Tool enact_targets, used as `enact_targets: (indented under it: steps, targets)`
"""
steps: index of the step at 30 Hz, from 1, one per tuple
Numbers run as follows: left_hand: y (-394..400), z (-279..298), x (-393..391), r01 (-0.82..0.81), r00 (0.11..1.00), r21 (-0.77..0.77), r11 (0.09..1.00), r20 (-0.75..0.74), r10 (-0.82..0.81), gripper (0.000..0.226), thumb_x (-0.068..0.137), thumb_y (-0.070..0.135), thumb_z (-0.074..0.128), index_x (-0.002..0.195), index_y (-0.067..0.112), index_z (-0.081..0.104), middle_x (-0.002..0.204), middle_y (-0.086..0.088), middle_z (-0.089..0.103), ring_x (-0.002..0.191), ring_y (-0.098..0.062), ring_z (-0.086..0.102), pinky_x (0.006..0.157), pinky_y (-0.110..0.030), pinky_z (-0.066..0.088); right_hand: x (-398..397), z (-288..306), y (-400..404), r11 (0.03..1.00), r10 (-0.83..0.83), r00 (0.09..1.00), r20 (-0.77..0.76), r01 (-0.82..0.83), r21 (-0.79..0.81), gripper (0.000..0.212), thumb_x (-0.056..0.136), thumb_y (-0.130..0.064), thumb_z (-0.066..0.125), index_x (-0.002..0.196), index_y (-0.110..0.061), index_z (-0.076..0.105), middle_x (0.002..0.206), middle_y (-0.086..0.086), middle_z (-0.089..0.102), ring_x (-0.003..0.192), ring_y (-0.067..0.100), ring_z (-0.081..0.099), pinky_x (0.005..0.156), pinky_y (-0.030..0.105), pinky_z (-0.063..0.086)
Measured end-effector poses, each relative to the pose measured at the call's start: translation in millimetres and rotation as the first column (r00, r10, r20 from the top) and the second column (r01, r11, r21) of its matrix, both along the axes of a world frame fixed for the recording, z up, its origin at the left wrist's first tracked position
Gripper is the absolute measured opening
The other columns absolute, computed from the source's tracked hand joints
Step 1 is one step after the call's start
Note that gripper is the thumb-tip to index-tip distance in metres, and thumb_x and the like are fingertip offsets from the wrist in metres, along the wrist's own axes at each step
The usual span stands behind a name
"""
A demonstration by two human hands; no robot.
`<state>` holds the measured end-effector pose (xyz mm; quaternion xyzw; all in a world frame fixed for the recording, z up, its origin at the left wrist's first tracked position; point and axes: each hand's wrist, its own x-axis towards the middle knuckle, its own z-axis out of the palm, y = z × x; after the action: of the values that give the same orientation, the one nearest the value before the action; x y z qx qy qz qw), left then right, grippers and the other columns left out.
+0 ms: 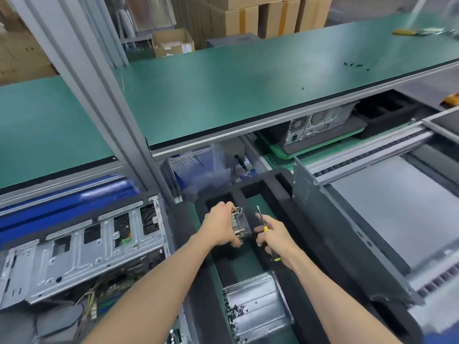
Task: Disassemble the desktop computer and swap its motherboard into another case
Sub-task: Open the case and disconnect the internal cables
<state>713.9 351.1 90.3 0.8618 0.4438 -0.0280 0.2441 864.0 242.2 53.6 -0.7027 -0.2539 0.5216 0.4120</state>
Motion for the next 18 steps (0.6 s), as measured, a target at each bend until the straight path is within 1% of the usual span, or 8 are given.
enact_targets:
  steps: [2,5,7,10,12,14,16,18]
  targets:
    - [0,-15,8,-0.006,0.998,-0.028,1.0,-0.055,0.004,0.085,0.041,0.038,0.097,0.107,0.019,0.048,0.1,0.004,0.045,0.086,-0.022,0.051,0.068,-0.034,0.043,8,-6,-3,1.0,-0.007,1.0,-0.014,0.006,-0.023,0.073,0.076,0.009,0.049,0.137,-0.03,0.055,0.112,0.009,0.062,0.055,0.013,0.052,0.042,0.025,0.033]
    - [1,-34,16,-0.02,0.993,-0.048,0.999,-0.117,0.014,0.082,0.042,0.035,0.097,0.103,0.02,0.045,0.102,0.004,0.043,0.087,-0.023,0.05,0.068,-0.032,0.04,18,-9,-8,0.999,0.0,1.0,-0.021,-0.001,-0.049,0.071,0.076,0.009,0.048,0.134,-0.031,0.054,0.111,0.009,0.063,0.045,0.008,0.05,0.038,0.021,0.031]
    - [1,-46,20,-0.026,0.99,-0.052,0.998,-0.143,0.019,0.083,0.043,0.035,0.097,0.106,0.019,0.046,0.101,0.004,0.043,0.093,-0.024,0.053,0.07,-0.031,0.04,21,-10,-10,0.999,0.01,1.0,-0.018,-0.011,-0.051,0.066,0.078,0.008,0.049,0.133,-0.028,0.053,0.11,0.009,0.064,0.048,0.008,0.052,0.039,0.021,0.031]
    - [2,-62,26,-0.053,0.988,-0.055,0.997,-0.145,0.044,0.087,0.045,0.036,0.098,0.114,0.017,0.048,0.104,0.003,0.046,0.102,-0.026,0.057,0.074,-0.031,0.043,25,-13,-11,0.998,0.027,1.0,-0.011,-0.028,-0.052,0.063,0.08,0.007,0.049,0.133,-0.027,0.051,0.107,0.009,0.066,0.059,0.011,0.056,0.043,0.025,0.034]
    - [2,-71,30,-0.064,0.983,-0.037,0.997,-0.173,0.057,0.091,0.046,0.039,0.097,0.12,0.019,0.048,0.111,0.001,0.052,0.108,-0.026,0.056,0.082,-0.035,0.045,26,-17,-11,0.998,0.032,0.999,-0.008,-0.033,-0.059,0.061,0.081,0.006,0.049,0.132,-0.026,0.052,0.104,0.009,0.068,0.061,0.013,0.057,0.044,0.027,0.034]
    - [1,-80,32,-0.057,0.969,0.0,0.998,-0.241,0.056,0.096,0.047,0.045,0.095,0.126,0.023,0.045,0.118,0.002,0.056,0.114,-0.025,0.053,0.09,-0.039,0.04,27,-20,-11,0.997,0.032,0.999,-0.003,-0.032,-0.064,0.06,0.08,0.005,0.049,0.131,-0.026,0.054,0.1,0.008,0.069,0.062,0.014,0.058,0.045,0.027,0.036]
    - [-1,-89,32,-0.069,0.958,0.015,0.997,-0.277,0.071,0.096,0.048,0.048,0.094,0.127,0.026,0.044,0.119,0.004,0.058,0.116,-0.024,0.049,0.09,-0.039,0.036,28,-23,-11,0.997,0.037,0.999,0.004,-0.037,-0.062,0.061,0.078,0.005,0.05,0.13,-0.027,0.055,0.097,0.006,0.07,0.061,0.014,0.059,0.045,0.027,0.038]
    - [-1,-93,32,-0.089,0.956,0.014,0.996,-0.281,0.09,0.095,0.047,0.05,0.093,0.125,0.027,0.044,0.117,0.004,0.059,0.115,-0.023,0.048,0.089,-0.038,0.033,28,-25,-11,0.997,0.044,0.999,0.007,-0.044,-0.058,0.062,0.077,0.005,0.05,0.13,-0.028,0.055,0.095,0.006,0.07,0.061,0.014,0.059,0.045,0.027,0.04]
